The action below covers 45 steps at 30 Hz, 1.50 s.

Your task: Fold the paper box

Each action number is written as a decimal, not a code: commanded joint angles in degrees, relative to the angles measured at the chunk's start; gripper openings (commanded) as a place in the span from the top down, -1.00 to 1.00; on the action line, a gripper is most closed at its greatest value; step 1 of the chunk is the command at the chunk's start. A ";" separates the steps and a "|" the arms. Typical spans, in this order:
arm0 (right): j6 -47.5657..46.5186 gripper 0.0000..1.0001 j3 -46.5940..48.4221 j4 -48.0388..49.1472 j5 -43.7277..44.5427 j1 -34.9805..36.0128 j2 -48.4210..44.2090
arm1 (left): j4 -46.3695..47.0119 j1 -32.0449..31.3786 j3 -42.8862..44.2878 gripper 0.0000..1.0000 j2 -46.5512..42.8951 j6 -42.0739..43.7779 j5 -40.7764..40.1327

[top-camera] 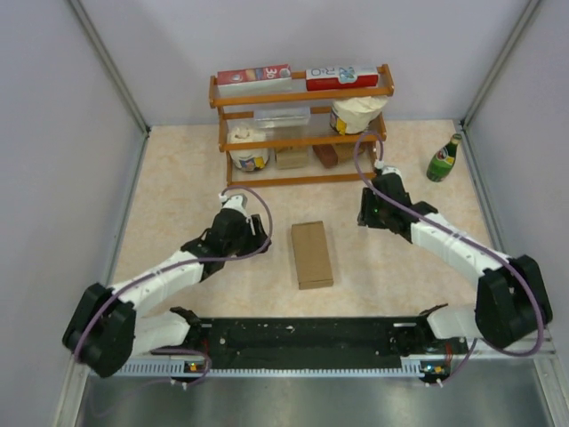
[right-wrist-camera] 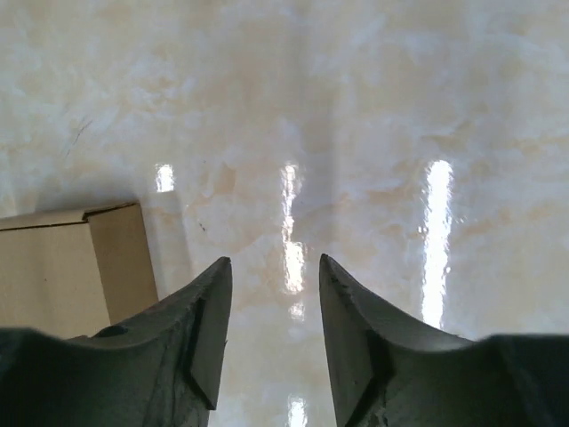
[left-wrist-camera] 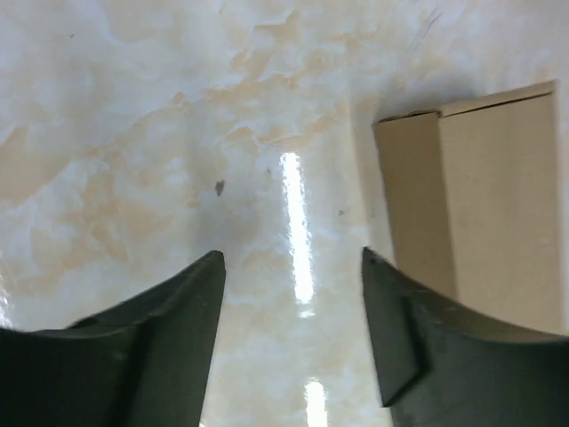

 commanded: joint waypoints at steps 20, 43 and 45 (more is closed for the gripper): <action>-0.27 -0.98 -28.32 18.63 0.97 -0.97 -35.55 | -11.47 -0.23 -6.28 -0.98 -36.24 5.88 -14.39; -0.44 -0.98 -27.96 17.11 -0.79 -0.97 -27.98 | -13.32 -0.23 -10.50 -0.97 -44.95 5.43 -17.20; -0.71 -0.98 -27.52 16.23 -0.35 -0.97 -28.33 | -14.02 -0.14 -9.45 -0.98 -44.07 5.34 -17.21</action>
